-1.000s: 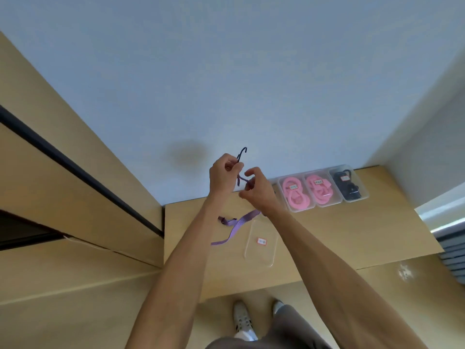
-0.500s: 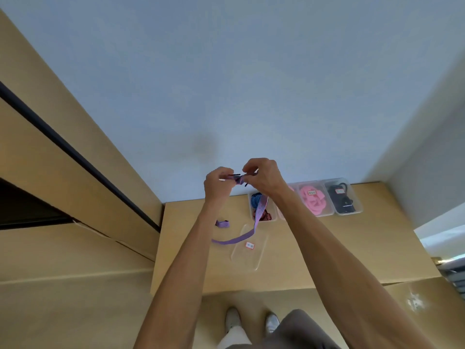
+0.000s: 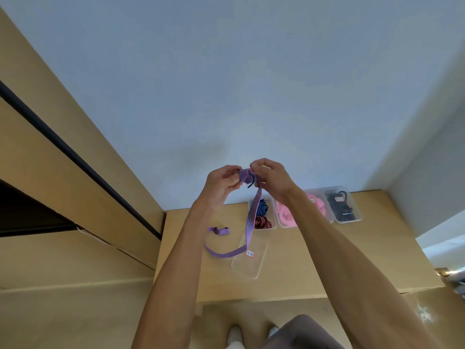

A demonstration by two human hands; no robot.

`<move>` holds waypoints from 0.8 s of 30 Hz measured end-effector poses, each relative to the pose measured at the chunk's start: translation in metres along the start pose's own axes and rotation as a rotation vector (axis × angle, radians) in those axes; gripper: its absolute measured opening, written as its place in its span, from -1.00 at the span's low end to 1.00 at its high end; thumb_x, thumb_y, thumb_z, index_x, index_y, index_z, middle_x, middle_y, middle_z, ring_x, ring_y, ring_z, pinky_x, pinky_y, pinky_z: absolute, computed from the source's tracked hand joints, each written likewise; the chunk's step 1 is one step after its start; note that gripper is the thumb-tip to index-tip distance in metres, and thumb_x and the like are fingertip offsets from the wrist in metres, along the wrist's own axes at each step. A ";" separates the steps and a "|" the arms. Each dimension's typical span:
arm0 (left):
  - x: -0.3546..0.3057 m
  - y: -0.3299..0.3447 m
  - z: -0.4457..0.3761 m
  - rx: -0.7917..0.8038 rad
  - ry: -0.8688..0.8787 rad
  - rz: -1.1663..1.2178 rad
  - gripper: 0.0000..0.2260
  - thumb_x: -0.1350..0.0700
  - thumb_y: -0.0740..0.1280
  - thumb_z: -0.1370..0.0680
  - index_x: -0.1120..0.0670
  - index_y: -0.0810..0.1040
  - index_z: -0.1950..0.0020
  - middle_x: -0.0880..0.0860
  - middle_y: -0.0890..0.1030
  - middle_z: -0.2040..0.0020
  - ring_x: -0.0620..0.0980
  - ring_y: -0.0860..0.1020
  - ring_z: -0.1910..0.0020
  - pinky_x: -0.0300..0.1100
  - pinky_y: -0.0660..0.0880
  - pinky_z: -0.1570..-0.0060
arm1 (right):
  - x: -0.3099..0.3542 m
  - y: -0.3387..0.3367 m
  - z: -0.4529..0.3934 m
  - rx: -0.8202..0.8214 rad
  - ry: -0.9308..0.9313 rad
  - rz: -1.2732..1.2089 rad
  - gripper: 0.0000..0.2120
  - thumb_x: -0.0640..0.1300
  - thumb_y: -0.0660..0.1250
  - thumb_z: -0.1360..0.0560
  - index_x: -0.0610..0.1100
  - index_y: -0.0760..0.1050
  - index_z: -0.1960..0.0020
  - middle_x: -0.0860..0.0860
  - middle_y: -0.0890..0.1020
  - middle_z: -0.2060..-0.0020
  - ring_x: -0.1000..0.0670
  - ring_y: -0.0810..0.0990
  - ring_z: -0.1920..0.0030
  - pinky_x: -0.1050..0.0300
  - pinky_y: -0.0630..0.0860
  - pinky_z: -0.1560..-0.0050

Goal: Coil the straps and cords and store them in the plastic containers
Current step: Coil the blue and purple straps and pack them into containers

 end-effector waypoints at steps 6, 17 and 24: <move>-0.032 -0.022 -0.020 -0.277 0.170 -0.152 -0.90 0.33 0.39 -0.53 0.16 0.53 0.10 0.12 0.61 0.24 -0.02 0.59 0.37 -0.19 0.52 0.27 | -0.027 0.041 -0.004 -0.048 0.090 0.026 -0.63 0.10 0.25 -0.56 -0.20 0.63 0.00 -0.08 0.65 0.23 -0.02 0.60 0.29 0.19 0.49 0.31; -0.043 -0.063 -0.032 -0.270 0.088 0.044 -0.85 0.37 0.38 -0.48 0.18 0.60 0.26 0.09 0.64 0.27 0.04 0.60 0.19 -0.11 0.57 0.00 | 0.001 0.069 -0.029 -0.232 -0.066 0.395 -0.85 -0.25 0.32 -0.51 -0.37 0.54 0.08 -0.08 0.59 0.30 -0.05 0.47 0.24 0.06 0.34 0.16; -0.090 -0.060 -0.032 -0.311 0.292 -0.130 -0.75 0.36 0.44 -0.46 0.15 0.65 -0.11 0.02 0.68 0.14 -0.07 0.66 0.14 -0.22 0.59 -0.01 | 0.039 0.085 -0.022 -0.140 -0.165 0.022 -0.64 -0.27 0.27 -0.40 -0.20 0.51 -0.19 -0.21 0.67 0.02 -0.14 0.70 0.03 0.07 0.65 0.01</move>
Point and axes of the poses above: each hand's wrist, its own z-axis away from the middle knuckle, its own y-axis out of the palm, x = y × z, the point moved 7 cm from there along -z, towards the middle knuckle
